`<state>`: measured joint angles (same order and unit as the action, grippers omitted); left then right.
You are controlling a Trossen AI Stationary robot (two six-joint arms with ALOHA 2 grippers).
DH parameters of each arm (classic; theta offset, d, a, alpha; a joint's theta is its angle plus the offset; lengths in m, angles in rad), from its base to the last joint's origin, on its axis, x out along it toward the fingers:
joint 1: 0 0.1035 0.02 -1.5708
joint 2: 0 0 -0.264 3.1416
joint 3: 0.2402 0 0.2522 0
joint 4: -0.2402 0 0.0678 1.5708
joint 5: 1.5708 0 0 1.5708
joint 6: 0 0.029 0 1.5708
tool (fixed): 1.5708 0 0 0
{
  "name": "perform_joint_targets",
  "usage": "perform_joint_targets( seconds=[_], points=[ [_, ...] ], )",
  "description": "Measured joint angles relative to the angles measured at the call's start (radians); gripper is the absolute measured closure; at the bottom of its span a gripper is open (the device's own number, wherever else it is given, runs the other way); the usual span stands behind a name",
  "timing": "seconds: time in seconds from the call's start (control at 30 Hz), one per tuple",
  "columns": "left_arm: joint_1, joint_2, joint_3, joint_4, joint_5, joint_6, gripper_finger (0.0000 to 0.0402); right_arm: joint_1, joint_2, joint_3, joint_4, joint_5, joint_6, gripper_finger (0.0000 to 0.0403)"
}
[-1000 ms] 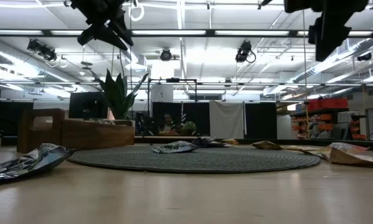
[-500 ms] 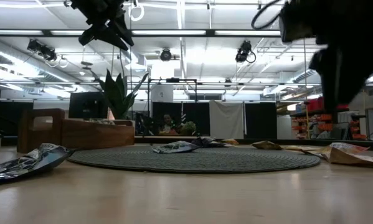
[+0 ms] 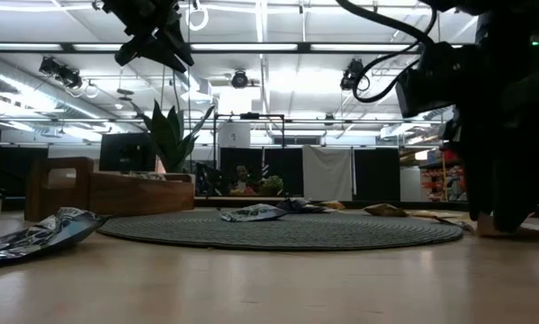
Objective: Pick & Place Tea
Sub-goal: Put the brown tea bag into the top section of the wooden organizer
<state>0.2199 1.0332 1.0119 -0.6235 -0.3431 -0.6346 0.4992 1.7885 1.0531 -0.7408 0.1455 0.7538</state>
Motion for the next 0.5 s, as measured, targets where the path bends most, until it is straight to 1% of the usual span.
perform_joint_targets(
  seconds=[0.1, 0.2, 0.33, 0.5],
  points=[
    [0.000, 0.000, 0.000, 0.000, 0.000, 0.000, 0.0296, 0.000, 0.003, 0.000, 0.022, 0.000, -0.009, 0.0193],
    [0.000, 0.000, 0.000, 0.000, 0.000, 0.000, 0.0296, 0.000, 0.003, 0.000, 0.026, -0.002, -0.009, 0.0222],
    [0.000, 0.000, 0.000, 0.000, 0.000, 0.000, 0.0296, 0.000, 0.003, 0.000, 0.026, -0.008, -0.009, 0.0271],
    [0.000, 0.000, 0.000, 0.000, 0.000, 0.000, 0.0296, 0.000, -0.001, 0.000, 0.026, -0.051, -0.007, 0.0344]
  ],
)
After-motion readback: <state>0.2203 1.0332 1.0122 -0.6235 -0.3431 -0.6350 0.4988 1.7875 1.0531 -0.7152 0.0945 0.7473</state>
